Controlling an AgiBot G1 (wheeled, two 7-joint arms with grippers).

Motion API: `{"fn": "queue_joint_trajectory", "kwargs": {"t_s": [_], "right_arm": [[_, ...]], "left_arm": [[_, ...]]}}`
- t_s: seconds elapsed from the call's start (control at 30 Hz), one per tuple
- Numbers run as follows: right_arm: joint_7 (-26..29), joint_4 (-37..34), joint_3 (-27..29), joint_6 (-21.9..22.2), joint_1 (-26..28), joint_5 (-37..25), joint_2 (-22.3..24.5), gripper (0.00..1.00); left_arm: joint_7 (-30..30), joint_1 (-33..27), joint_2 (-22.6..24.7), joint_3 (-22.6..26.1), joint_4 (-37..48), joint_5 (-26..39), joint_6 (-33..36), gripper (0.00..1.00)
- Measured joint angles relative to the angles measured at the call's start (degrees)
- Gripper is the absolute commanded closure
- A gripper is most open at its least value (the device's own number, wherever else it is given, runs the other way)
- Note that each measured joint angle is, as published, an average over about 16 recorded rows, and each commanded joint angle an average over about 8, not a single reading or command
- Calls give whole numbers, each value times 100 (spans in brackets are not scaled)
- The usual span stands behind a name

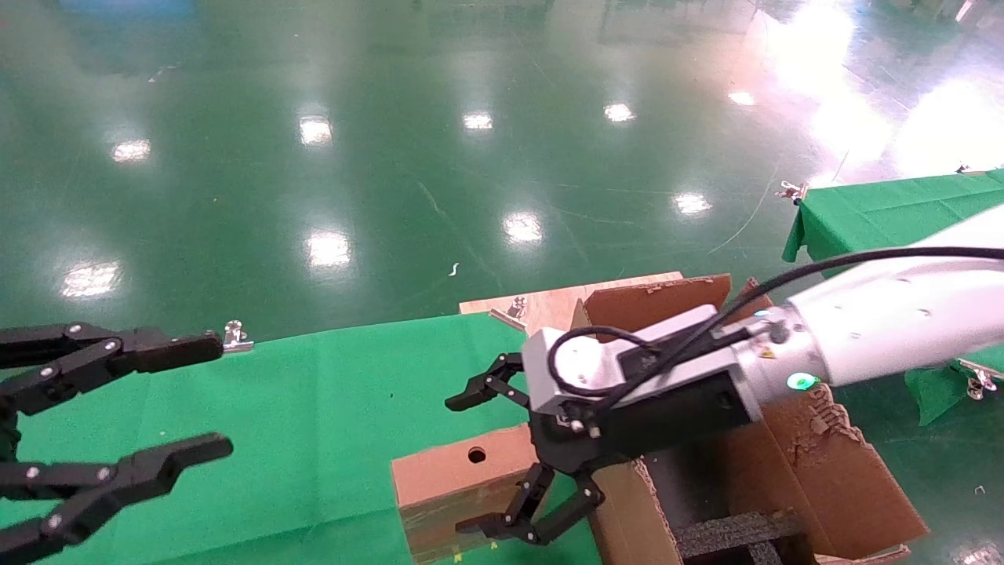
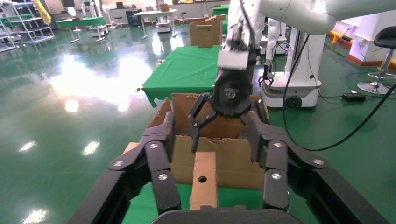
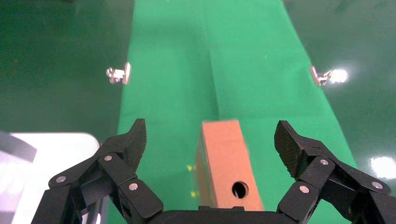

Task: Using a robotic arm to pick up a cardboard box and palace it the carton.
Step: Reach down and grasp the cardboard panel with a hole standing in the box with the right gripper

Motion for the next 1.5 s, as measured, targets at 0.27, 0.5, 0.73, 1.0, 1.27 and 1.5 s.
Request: {"fn": "queue_joint_trajectory", "kwargs": {"t_s": [0.27, 0.5, 0.73, 1.0, 1.27, 1.5], "right_arm": [[-386, -682, -766, -18, 556, -625, -513, 0], [-761, -1237, -1377, -9, 1023, -1114, -952, 0], [-1117, -1608, -1915, -4, 1427, -1515, -1329, 0], [-1396, -1825, -2359, 23, 1696, -1733, -1608, 9], [-1493, -1921, -2518, 59, 1766, -1742, -1713, 98], [-1497, -1925, -2523, 64, 1769, -1735, -1717, 100]], "left_arm": [[1, -1, -1, 2, 0, -1, -1, 100], [2, -1, -2, 4, 0, -3, -2, 100], [3, -1, -2, 6, 0, -4, -2, 100], [4, -1, -3, 7, 1, -3, -4, 31], [4, -1, -4, 8, 2, 1, -5, 0], [4, 0, -4, 8, 2, 1, -5, 0]]}}
